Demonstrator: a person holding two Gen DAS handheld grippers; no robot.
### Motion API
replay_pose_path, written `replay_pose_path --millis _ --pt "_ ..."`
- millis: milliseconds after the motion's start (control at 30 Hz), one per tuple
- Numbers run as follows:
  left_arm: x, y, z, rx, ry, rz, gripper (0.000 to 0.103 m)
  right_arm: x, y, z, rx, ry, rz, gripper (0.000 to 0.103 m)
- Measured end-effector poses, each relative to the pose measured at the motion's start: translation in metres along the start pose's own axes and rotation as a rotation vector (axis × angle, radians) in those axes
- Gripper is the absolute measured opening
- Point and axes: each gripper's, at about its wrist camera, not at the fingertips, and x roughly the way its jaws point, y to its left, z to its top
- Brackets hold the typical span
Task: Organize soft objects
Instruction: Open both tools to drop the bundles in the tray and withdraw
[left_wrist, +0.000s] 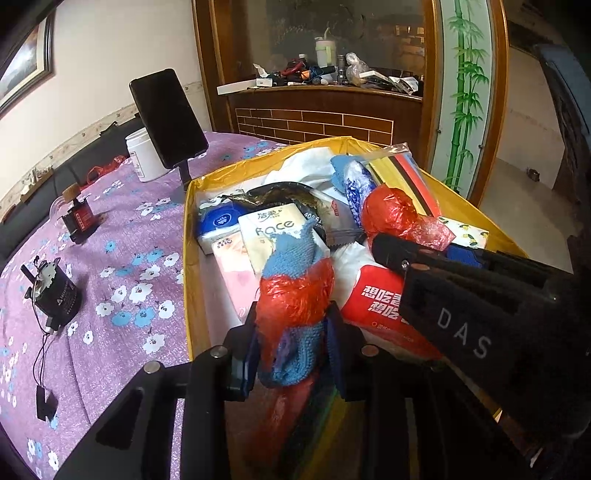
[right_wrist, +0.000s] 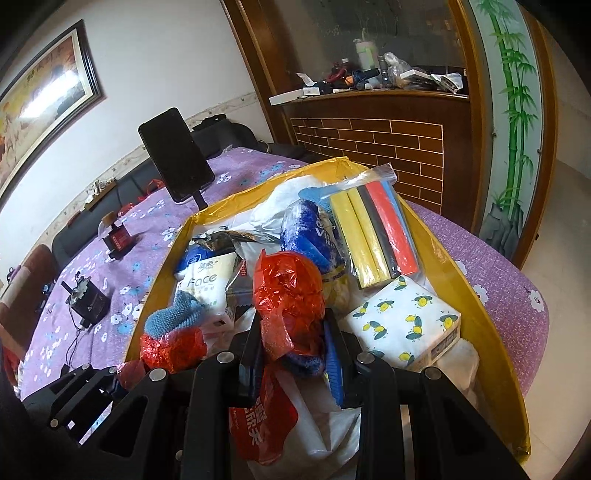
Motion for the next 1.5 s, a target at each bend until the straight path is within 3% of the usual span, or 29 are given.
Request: replay_pose_path --millis 300,467,667,900,1133,1500 --pt "0.000 0.003 0.000 -0.010 -0.002 0.013 0.043 0.000 0.003 0.000 -0.015 0.005 -0.020 0.030" --pt "-0.001 0.001 0.000 0.000 -0.008 0.023 0.054 -0.002 0.004 0.000 -0.028 0.010 -0.024 0.032" --pt "-0.006 -0.003 -0.001 0.017 -0.032 0.030 0.073 -0.006 0.004 -0.002 -0.046 0.008 -0.033 0.046" --pt "-0.010 -0.004 -0.001 0.023 -0.050 0.031 0.077 -0.010 0.012 -0.004 -0.088 0.015 -0.016 0.064" --pt "-0.016 -0.004 -0.001 0.023 -0.082 0.025 0.085 -0.022 0.014 -0.004 -0.090 0.006 -0.001 0.069" --pt "-0.028 -0.002 -0.003 0.005 -0.138 0.016 0.090 -0.064 0.014 -0.004 -0.102 -0.101 -0.052 0.077"
